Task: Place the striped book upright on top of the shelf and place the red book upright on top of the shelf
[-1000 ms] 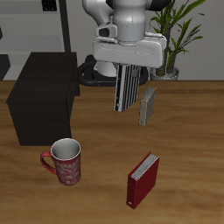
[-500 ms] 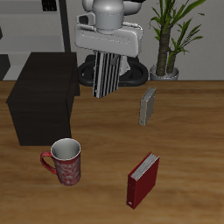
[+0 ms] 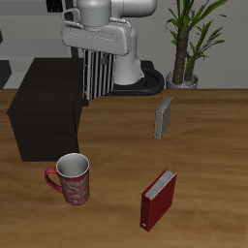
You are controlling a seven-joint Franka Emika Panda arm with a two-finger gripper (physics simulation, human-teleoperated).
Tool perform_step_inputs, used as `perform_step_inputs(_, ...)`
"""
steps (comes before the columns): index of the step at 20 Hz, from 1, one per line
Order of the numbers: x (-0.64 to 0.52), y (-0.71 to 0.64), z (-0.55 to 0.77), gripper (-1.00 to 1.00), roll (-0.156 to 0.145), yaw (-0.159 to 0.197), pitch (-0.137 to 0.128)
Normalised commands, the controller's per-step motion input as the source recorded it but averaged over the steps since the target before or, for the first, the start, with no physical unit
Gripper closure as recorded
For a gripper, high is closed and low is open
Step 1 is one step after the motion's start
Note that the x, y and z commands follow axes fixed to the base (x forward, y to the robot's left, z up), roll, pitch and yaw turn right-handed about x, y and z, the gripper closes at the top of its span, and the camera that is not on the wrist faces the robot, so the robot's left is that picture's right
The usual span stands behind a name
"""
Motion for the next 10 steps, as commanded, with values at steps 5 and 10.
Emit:
perform_step_inputs(5,-0.31,-0.30,0.13,1.00,-0.006,-0.018,-0.049)
perform_step_inputs(10,-0.41,-0.41,0.13,1.00,-0.025,-0.065,-0.050)
